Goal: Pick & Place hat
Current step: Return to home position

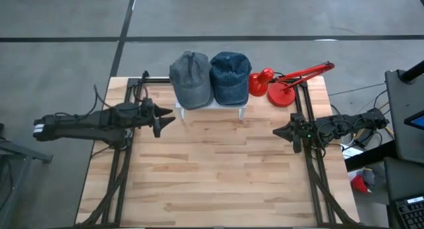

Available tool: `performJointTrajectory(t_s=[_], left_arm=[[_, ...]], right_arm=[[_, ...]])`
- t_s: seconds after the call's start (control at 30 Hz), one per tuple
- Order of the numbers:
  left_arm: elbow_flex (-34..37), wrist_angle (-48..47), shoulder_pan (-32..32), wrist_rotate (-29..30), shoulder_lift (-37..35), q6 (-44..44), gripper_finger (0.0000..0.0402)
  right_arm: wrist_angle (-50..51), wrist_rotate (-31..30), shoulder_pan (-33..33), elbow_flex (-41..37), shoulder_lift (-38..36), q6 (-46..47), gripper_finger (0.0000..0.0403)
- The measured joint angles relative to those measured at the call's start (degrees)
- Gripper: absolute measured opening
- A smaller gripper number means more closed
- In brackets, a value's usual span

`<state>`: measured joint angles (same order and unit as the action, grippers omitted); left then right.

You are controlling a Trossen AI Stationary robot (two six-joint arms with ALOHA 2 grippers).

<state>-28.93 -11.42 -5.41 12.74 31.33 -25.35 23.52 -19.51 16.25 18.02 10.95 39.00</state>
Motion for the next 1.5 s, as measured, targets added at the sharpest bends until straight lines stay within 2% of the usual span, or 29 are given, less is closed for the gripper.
performJointTrajectory(t_s=[0.23,0.4,0.77,0.87,1.3,1.5], left_arm=[[7.2,2.9,0.0,-0.3,-8.5,1.3,0.0223],[10.0,2.6,0.0,-0.3,-14.5,4.3,0.0223],[16.3,1.0,0.0,-0.3,-24.7,6.0,0.0223],[18.0,1.3,0.0,-0.2,-27.0,6.0,0.0223],[22.9,1.2,0.0,0.4,-30.0,6.4,0.0223],[23.3,1.3,0.0,0.8,-30.1,10.3,0.0223]], right_arm=[[-1.5,0.0,0.0,0.0,0.0,-0.5,0.0027],[-5.0,0.1,0.0,0.0,-0.9,-4.9,0.0027],[-1.2,0.5,0.0,-0.5,-10.9,-8.8,0.0027],[-1.4,0.5,0.0,-0.9,-10.9,-9.7,0.0027],[-7.1,0.8,0.0,-9.5,-10.9,-10.2,0.0027],[-13.2,6.5,0.0,-13.4,-10.9,-14.2,0.0027]])
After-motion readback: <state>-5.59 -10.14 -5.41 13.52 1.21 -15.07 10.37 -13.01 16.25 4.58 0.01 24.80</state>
